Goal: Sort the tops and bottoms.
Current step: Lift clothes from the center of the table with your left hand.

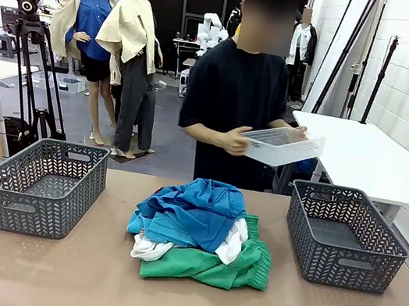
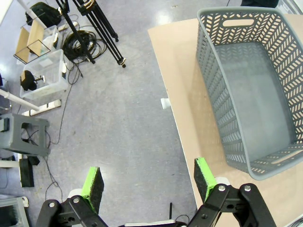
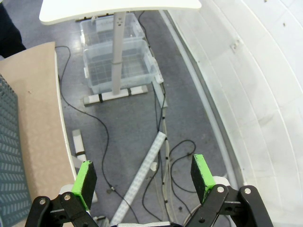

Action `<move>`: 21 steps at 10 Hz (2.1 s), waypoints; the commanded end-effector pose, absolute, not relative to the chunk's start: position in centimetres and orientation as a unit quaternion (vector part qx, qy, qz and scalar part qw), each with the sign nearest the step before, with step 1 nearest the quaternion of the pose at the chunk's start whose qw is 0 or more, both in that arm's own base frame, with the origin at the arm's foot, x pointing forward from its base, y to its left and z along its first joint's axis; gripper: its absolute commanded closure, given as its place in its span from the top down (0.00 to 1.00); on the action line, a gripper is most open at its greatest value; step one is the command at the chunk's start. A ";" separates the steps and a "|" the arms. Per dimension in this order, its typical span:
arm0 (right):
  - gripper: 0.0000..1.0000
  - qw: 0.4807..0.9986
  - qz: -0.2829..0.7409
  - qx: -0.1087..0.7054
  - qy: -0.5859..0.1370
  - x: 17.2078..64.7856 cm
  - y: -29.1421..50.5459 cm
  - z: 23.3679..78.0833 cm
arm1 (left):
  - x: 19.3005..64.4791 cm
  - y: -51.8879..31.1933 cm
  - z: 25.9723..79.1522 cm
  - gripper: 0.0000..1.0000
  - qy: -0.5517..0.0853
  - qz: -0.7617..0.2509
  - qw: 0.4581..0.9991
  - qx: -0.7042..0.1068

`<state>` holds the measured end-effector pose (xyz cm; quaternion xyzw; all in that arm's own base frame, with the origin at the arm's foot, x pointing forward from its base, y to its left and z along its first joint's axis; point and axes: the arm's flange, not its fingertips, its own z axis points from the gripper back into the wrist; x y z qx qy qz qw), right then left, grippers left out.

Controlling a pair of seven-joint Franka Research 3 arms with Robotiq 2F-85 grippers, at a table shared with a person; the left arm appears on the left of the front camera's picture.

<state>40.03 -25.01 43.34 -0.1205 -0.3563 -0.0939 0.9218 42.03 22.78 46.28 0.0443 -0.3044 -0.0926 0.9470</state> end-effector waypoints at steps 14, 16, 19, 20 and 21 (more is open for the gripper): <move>1.00 0.923 -0.092 -0.122 -0.353 40.1 -25.3 43.6 | 41.9 23.2 46.0 1.00 -0.310 -0.097 0.945 0.044; 1.00 0.923 -0.092 -0.122 -0.353 40.1 -25.3 43.6 | 41.9 23.2 46.0 1.00 -0.310 -0.097 0.945 0.044; 1.00 0.923 -0.092 -0.122 -0.353 40.1 -25.3 43.6 | 41.9 23.2 46.0 1.00 -0.310 -0.097 0.945 0.044; 1.00 0.923 -0.092 -0.122 -0.353 40.1 -25.3 43.6 | 41.9 23.2 46.0 1.00 -0.310 -0.097 0.945 0.044; 1.00 0.923 -0.092 -0.122 -0.353 40.1 -25.3 43.6 | 41.9 23.2 46.0 1.00 -0.310 -0.097 0.945 0.044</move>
